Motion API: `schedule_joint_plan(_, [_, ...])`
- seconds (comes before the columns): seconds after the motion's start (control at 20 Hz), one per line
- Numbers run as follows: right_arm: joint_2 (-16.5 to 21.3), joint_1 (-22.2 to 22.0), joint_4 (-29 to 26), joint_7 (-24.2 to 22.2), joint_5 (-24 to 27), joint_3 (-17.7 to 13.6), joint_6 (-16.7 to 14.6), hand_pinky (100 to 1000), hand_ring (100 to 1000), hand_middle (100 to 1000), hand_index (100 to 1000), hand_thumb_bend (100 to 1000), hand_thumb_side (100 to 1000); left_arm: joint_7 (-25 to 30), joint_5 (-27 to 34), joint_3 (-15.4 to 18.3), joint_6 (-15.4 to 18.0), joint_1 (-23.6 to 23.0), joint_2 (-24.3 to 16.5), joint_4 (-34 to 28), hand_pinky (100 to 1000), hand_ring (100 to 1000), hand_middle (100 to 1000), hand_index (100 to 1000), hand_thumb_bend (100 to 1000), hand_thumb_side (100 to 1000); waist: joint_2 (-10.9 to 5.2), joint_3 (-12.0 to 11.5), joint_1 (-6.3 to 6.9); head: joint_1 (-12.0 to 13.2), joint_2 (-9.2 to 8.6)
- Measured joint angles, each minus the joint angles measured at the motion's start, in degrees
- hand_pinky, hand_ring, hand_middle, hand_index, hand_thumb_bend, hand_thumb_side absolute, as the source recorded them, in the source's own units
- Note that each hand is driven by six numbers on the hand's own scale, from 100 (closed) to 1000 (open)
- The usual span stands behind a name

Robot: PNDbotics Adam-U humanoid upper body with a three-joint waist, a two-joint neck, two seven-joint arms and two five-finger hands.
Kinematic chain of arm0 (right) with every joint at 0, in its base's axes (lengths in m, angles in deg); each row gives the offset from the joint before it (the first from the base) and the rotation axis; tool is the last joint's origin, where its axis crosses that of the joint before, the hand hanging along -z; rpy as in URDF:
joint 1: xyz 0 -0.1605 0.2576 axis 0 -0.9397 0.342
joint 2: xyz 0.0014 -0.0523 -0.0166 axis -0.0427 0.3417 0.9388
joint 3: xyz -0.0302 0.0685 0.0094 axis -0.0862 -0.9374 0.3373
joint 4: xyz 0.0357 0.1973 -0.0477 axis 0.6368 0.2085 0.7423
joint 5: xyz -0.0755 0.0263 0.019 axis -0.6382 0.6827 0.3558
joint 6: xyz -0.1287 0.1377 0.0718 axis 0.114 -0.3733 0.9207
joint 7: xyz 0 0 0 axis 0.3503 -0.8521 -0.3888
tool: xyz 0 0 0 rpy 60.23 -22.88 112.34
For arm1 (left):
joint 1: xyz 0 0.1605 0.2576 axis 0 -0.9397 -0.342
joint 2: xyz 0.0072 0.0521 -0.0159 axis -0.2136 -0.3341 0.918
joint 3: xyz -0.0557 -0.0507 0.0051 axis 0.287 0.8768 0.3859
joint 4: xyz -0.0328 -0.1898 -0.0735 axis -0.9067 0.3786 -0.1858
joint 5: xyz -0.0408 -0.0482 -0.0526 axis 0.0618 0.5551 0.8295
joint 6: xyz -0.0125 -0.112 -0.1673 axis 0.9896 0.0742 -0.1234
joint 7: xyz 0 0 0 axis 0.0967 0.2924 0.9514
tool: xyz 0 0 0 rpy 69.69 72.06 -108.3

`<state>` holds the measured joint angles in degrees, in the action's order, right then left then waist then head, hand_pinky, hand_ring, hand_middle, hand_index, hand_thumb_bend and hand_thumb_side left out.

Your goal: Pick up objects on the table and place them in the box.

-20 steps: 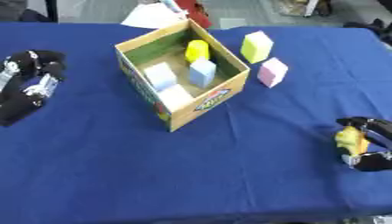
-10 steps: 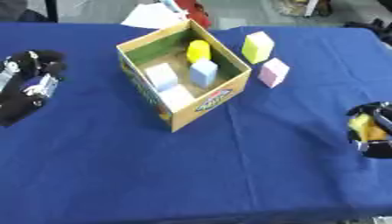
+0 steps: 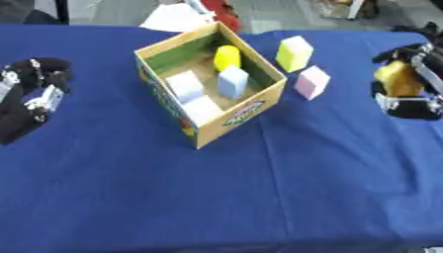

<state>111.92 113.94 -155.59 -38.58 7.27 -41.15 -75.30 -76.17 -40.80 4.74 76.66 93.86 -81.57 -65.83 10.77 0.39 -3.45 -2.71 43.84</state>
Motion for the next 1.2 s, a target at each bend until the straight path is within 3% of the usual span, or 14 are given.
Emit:
schedule_joint_plan(0.2, [-1.52, 10.24, 5.04, -2.79, 1.98, 3.95, -2.22, 100, 282, 568, 803, 100, 100, 0.22, 0.27, -0.03, 0.1, 0.16, 0.88, -1.2, 732, 603, 623, 790, 100, 663, 0.03, -1.68, 0.0, -0.84, -0.02])
schedule_joint_plan(0.35, [-4.65, 17.23, 11.36, -4.31, 3.55, 6.28, -3.87, 100, 353, 612, 848, 100, 100, 0.32, 0.69, -0.07, 0.05, 0.42, 1.43, -2.08, 732, 602, 622, 790, 100, 664, 0.06, -3.18, 0.0, -1.66, -0.08])
schedule_joint_plan(0.5, [-8.78, 22.8, 18.95, -5.76, 3.52, 7.2, -5.41, 483, 658, 789, 930, 100, 138, 0.52, 1.11, -0.35, 0.0, 0.48, 2.0, -2.63, 732, 602, 621, 789, 100, 667, 0.06, -4.54, 0.0, -2.57, -0.16])
schedule_joint_plan(0.65, [-12.6, 26.54, 26.16, -7.24, 0.62, 7.14, -6.51, 763, 862, 906, 978, 100, 489, 0.78, 1.46, -0.54, -0.13, 0.56, 2.58, -2.93, 732, 601, 620, 788, 100, 670, 0.07, -5.51, -0.01, -3.46, -0.5])
schedule_joint_plan(0.7, [-13.72, 27.47, 28.15, -7.46, -0.74, 7.04, -6.77, 824, 905, 929, 985, 100, 547, 0.84, 1.57, -0.65, -0.15, 0.56, 2.72, -2.95, 732, 601, 620, 788, 100, 670, 0.07, -5.74, -0.04, -3.69, -0.58])
schedule_joint_plan(0.9, [-16.7, 29.73, 33.32, -5.03, -6.0, 5.52, -6.88, 872, 928, 943, 993, 106, 651, 1.12, 1.75, -0.72, -0.24, 0.56, 3.05, -3.09, 732, 601, 619, 788, 100, 674, 0.07, -5.93, -0.08, -4.48, -0.6])
schedule_joint_plan(1.2, [-17.12, 29.93, 34.72, 1.85, -7.25, 4.12, -5.7, 891, 935, 951, 998, 104, 671, 1.25, 1.81, -0.72, -0.22, 0.29, 3.51, -3.15, 731, 600, 618, 788, 100, 680, 0.07, -5.01, -0.08, -4.58, -0.6])
